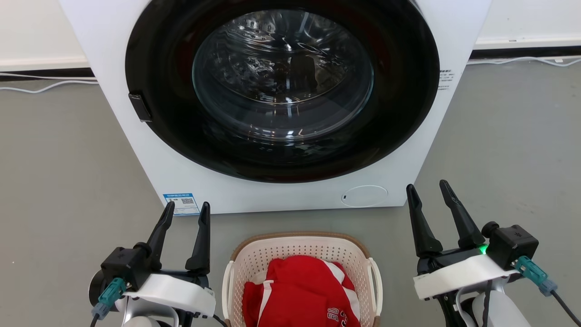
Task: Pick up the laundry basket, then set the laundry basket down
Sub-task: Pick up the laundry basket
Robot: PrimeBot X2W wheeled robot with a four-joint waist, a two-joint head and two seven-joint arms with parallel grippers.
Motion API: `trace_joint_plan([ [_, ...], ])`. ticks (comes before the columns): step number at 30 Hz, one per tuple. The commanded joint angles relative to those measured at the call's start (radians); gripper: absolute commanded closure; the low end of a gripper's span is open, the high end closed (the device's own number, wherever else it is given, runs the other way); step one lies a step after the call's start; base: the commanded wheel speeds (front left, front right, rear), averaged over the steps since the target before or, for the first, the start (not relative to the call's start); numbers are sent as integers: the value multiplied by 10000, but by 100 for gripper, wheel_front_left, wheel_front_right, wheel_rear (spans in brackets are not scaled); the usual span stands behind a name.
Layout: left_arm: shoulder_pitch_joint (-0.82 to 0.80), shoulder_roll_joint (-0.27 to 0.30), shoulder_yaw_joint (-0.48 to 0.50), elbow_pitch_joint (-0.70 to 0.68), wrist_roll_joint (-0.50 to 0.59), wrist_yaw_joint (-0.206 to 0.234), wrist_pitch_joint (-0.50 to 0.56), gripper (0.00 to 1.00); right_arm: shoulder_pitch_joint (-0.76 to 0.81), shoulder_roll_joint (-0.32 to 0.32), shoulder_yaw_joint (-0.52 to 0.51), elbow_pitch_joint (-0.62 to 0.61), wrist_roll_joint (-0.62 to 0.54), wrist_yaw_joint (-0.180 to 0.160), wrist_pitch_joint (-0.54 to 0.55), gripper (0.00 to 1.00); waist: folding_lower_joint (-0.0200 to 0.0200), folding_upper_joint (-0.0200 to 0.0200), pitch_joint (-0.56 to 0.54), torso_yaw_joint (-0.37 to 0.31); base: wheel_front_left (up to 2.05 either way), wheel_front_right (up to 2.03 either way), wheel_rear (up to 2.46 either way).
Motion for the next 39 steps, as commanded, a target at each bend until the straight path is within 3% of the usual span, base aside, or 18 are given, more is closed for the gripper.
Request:
trace_joint_plan([
  [1, -511, 108, 306, -227, 50, 58, -61, 0, -369, 13, 169, -168, -78, 71, -137, 0, 0, 0, 53, -25, 0, 0, 0],
  [16, -898, 108, 473, 99, -194, -21, -61, 0, -581, 34, -82, 47, -59, 71, -137, 0, 0, 0, 1048, -119, 0, 0, 0],
  [39, -2813, 108, 1134, 2075, 28, -250, -61, 0, -2125, 10, -165, 1534, 235, 71, -138, 0, 0, 0, 4520, -177, 0, 0, 0],
])
